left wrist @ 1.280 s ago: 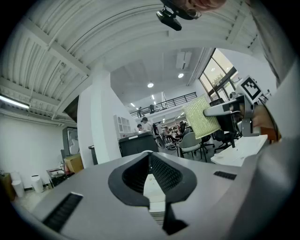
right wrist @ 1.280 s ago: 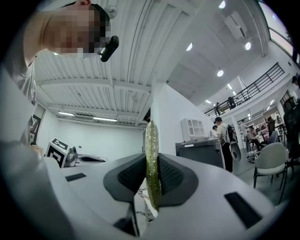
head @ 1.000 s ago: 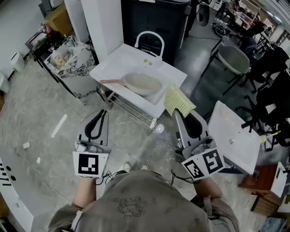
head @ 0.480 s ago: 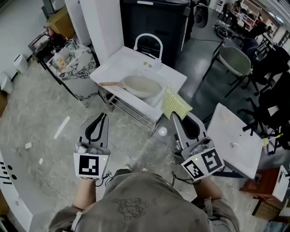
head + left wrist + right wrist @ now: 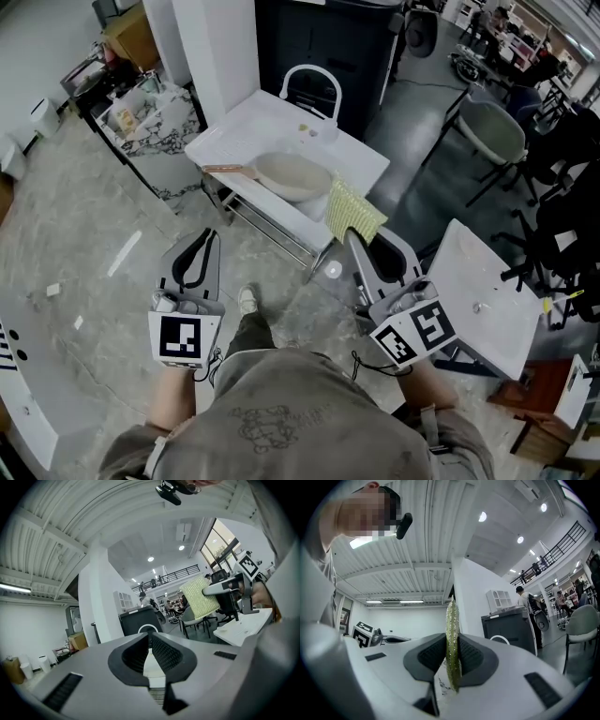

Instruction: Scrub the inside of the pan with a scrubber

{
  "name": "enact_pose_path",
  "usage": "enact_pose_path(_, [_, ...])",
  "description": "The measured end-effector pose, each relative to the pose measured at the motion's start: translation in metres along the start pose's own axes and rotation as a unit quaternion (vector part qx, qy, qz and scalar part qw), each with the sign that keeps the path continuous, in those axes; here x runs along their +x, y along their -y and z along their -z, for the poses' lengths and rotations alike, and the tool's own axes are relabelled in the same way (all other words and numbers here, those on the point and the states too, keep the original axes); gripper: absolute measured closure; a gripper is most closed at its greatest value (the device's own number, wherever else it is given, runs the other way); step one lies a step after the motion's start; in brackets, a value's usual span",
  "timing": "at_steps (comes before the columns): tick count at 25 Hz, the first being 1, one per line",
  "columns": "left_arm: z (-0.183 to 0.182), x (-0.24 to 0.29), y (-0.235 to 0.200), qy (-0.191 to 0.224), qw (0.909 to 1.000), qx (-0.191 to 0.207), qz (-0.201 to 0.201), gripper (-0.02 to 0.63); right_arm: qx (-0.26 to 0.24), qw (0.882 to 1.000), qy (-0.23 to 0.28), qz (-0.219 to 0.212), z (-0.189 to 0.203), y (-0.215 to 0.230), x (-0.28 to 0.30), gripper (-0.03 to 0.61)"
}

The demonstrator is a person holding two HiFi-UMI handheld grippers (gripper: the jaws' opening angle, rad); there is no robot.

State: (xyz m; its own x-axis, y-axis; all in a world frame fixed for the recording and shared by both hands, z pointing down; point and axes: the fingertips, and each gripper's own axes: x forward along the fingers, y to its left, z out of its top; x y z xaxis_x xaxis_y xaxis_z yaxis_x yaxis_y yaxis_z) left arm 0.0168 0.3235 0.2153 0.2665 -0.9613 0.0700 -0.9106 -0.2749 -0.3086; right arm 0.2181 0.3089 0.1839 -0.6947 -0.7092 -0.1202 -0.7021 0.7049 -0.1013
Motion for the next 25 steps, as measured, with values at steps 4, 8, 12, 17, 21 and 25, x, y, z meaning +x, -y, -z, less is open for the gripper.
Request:
enact_pose_path(4, [0.011, 0.014, -0.009, -0.009, 0.9999, -0.006, -0.002, 0.581, -0.007, 1.000, -0.004, 0.001, 0.006, 0.007, 0.017, 0.508])
enact_pose_path(8, [0.022, 0.031, -0.021, -0.009, 1.0000, 0.003, -0.001, 0.581, -0.005, 1.000, -0.010, 0.003, 0.016, 0.015, 0.037, 0.508])
enact_pose_path(12, [0.034, 0.052, -0.039, -0.016, 0.9998, 0.006, 0.005, 0.581, -0.005, 1.000, -0.017, 0.007, 0.026, 0.023, 0.065, 0.508])
enact_pose_path(17, [0.052, 0.088, -0.062, -0.034, 0.9985, 0.022, 0.037, 0.581, 0.002, 0.999, -0.031, 0.015, 0.038, 0.036, 0.106, 0.508])
enact_pose_path(21, [0.067, 0.121, -0.088, -0.045, 0.9978, 0.021, 0.045, 0.580, 0.003, 0.999, -0.046, 0.024, 0.050, 0.051, 0.143, 0.508])
enact_pose_path(25, [0.086, 0.154, -0.110, -0.070, 0.9947, 0.029, 0.071, 0.580, 0.006, 0.997, -0.063, 0.034, 0.060, 0.065, 0.180, 0.508])
